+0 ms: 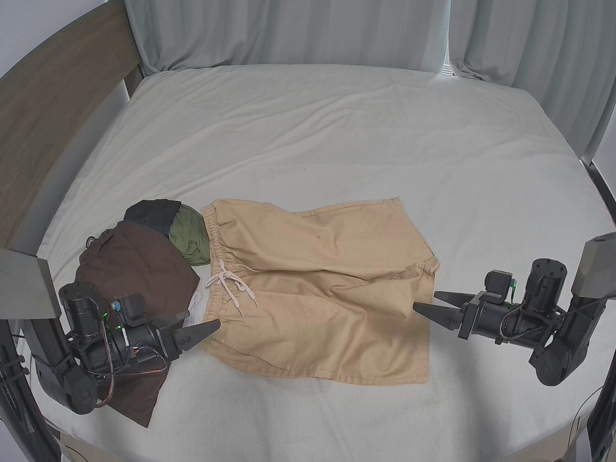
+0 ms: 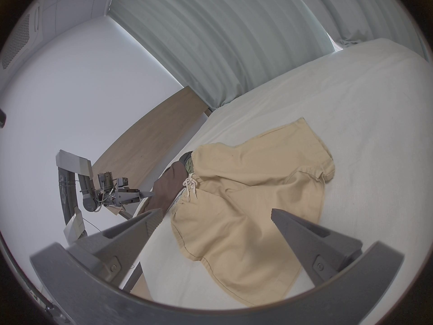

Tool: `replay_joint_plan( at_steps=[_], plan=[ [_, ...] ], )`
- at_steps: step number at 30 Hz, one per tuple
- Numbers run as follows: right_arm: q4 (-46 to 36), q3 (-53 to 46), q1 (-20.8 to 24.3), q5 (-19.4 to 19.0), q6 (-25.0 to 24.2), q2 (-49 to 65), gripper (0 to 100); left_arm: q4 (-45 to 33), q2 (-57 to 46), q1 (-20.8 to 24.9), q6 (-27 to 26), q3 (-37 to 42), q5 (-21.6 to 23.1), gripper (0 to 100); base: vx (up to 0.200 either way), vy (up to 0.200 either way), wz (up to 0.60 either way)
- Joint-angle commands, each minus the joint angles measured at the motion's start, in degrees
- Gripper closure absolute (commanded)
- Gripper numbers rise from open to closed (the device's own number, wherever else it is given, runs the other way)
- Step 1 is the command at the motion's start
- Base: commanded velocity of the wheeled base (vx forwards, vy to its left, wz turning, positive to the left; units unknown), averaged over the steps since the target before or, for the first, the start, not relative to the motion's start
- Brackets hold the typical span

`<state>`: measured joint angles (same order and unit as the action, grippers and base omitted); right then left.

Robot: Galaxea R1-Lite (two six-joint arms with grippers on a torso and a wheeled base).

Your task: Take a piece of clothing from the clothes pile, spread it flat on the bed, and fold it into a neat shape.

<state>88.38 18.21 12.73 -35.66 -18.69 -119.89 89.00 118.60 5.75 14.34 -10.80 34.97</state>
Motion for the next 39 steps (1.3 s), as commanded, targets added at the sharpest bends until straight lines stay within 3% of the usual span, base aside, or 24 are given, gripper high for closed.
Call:
replay_joint_plan(
  at_steps=[1, 29, 39],
  plan=[
    [0.04, -0.37, 0.46, -0.03, 0.67, 0.71, 0, 0.03, 1.28, -0.39, 0.08, 0.08, 0.18, 0, 0.000, 0.000, 0.00],
    [0.04, -0.28, 1.16, -0.03, 0.76, 0.28, 0, 0.03, 16.57, -4.61, 0.87, -6.43, 0.45, 0, 0.000, 0.000, 0.00],
    [0.04, -0.28, 1.16, -0.03, 0.76, -0.16, 0, 0.03, 18.77, -4.08, 5.79, -8.36, 0.01, 0, 0.000, 0.000, 0.00]
  ],
)
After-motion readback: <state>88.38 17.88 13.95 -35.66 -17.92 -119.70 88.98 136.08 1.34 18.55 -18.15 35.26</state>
